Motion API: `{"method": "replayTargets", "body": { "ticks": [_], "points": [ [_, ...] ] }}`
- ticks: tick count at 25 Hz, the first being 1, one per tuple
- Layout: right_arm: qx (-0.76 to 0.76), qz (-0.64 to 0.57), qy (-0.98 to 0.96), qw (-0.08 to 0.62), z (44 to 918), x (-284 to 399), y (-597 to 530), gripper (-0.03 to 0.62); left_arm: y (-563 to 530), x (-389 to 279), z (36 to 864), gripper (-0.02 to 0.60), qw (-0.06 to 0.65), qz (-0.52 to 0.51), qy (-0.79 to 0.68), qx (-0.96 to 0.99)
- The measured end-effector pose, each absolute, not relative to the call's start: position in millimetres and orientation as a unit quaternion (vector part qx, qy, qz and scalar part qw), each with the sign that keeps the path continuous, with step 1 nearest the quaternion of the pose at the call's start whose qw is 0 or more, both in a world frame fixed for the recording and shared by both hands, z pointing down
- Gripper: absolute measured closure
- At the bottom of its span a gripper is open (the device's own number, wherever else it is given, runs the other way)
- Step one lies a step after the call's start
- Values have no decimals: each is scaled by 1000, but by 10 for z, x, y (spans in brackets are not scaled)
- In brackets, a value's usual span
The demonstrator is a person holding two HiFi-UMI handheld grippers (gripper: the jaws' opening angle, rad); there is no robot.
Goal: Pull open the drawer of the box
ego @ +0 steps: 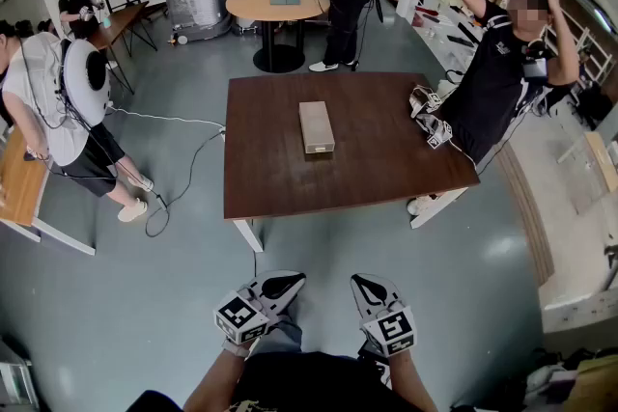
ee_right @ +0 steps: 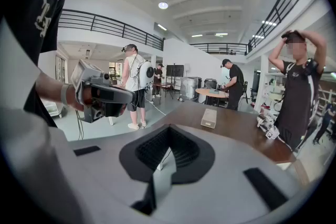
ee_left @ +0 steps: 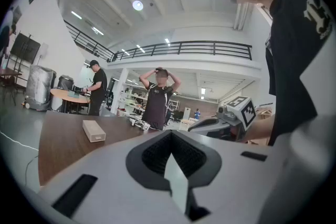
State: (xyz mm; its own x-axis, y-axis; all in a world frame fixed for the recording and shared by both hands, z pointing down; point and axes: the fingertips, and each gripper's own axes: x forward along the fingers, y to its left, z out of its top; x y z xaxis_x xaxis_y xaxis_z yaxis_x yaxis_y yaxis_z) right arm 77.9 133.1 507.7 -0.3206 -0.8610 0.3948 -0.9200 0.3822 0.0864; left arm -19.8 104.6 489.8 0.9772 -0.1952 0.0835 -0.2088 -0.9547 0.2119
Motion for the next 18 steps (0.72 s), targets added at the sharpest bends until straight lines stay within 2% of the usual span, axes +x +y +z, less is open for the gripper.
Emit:
{"method": "replayTargets", "body": {
  "ticks": [4, 18],
  "points": [
    [549, 90, -814, 165, 4984, 618, 859, 606, 594, -435, 4975, 577, 125, 37, -119, 984],
    [527, 99, -825, 179, 5107, 196, -64, 606, -314, -871, 4965, 577, 134, 18, -136, 982]
  ]
}}
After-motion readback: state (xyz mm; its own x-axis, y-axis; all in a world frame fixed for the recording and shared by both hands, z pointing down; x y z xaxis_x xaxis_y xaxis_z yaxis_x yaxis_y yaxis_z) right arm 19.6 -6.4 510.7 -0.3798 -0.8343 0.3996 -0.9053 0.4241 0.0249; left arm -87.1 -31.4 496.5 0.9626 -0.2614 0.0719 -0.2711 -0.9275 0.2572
